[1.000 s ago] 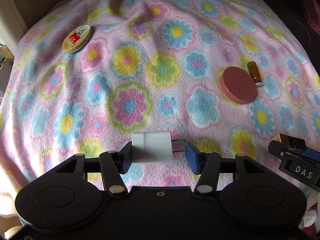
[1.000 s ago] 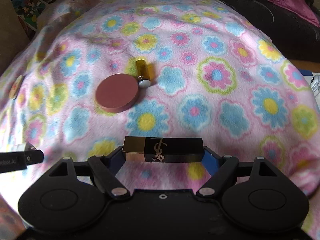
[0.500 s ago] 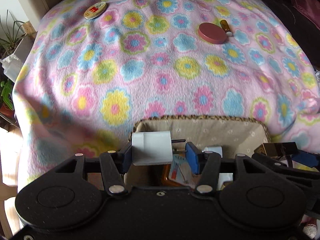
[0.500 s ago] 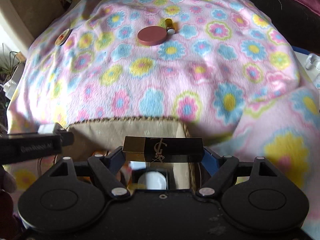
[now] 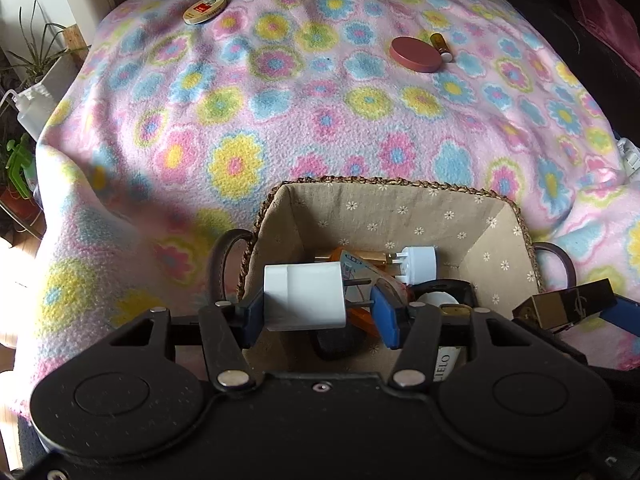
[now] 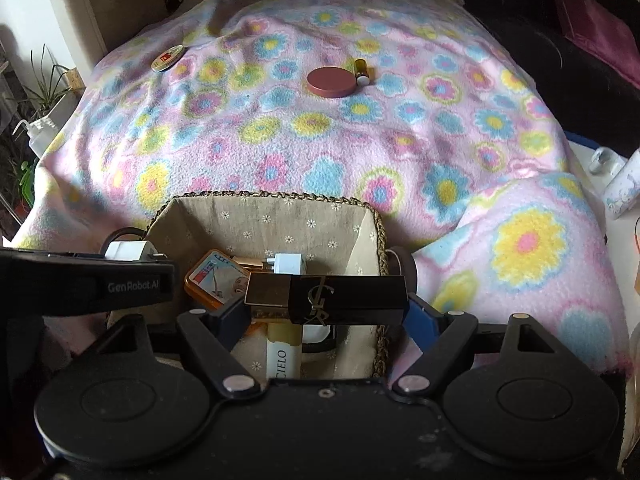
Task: Organize rigid objects
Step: 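Carry the white adapter and black lipstick over the basket and lower them in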
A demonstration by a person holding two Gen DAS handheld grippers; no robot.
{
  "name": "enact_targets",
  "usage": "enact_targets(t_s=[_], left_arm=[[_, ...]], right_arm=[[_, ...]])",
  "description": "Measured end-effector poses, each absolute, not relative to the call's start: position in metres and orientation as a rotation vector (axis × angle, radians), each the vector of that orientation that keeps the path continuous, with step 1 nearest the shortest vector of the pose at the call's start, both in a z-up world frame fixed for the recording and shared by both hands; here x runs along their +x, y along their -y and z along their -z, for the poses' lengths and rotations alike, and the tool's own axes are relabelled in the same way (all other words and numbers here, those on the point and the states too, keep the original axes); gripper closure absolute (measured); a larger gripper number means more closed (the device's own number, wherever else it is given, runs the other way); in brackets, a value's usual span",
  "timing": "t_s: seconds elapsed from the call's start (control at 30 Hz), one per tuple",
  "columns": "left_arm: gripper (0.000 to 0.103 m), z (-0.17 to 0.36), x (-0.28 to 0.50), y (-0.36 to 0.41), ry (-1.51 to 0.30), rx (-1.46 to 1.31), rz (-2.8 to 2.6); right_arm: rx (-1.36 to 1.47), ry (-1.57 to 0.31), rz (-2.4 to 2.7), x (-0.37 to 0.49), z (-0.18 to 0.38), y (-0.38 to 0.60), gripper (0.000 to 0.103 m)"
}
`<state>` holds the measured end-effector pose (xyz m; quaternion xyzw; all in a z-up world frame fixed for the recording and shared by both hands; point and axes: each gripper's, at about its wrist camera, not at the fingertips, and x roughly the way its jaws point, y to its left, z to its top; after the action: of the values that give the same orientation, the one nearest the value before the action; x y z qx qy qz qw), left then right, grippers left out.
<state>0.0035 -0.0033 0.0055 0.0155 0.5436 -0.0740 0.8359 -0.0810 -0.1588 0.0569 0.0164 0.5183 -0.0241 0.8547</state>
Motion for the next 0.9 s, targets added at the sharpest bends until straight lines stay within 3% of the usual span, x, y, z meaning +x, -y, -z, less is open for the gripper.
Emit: enact_targets(t_s=[0.9], left_arm=[[0.050, 0.006, 0.006, 0.004, -1.208, 0.055, 0.126]], right_arm=[[0.075, -1.178, 0.093, -0.065, -0.035, 0.165, 0.022]])
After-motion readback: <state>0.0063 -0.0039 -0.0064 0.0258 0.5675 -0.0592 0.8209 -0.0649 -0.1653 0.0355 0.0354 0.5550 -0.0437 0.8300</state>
